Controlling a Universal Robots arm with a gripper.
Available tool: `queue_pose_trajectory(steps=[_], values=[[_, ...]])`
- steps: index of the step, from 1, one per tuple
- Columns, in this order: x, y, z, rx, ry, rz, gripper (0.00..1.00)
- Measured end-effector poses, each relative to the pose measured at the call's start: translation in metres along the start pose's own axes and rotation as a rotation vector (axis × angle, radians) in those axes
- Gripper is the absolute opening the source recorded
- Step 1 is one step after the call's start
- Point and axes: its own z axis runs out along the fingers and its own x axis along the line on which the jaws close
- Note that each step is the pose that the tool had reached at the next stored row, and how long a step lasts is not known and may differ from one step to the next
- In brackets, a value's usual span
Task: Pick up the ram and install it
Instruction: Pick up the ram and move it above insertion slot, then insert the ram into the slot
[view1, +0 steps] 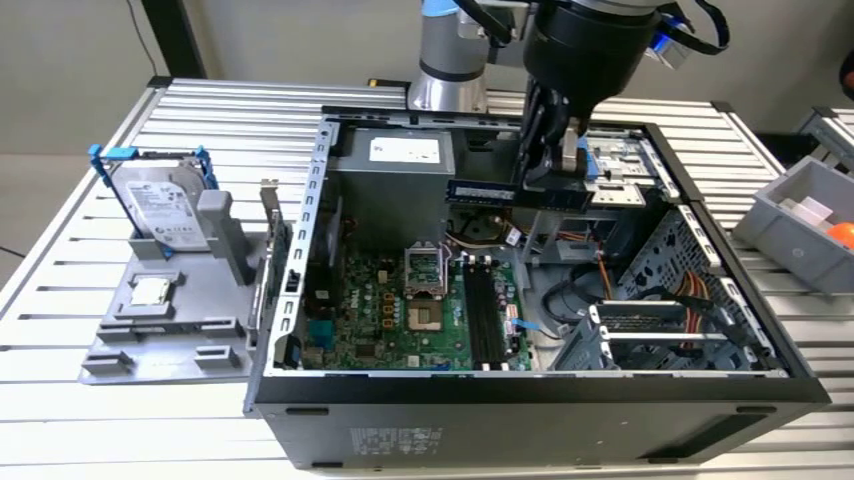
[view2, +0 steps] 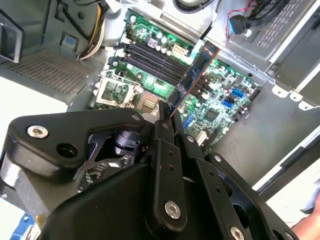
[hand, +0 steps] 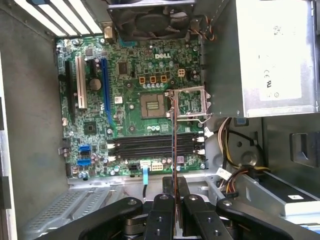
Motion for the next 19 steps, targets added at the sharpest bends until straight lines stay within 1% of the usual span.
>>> queue_pose_trajectory(steps=[9,19], values=[[-0.0066,-0.0042,0.0002,-0.0001,0.0001,-0.004,0.00],[-0.0072,-0.0080,0.0001,-0.0001,0.0001,-0.004,0.00]])
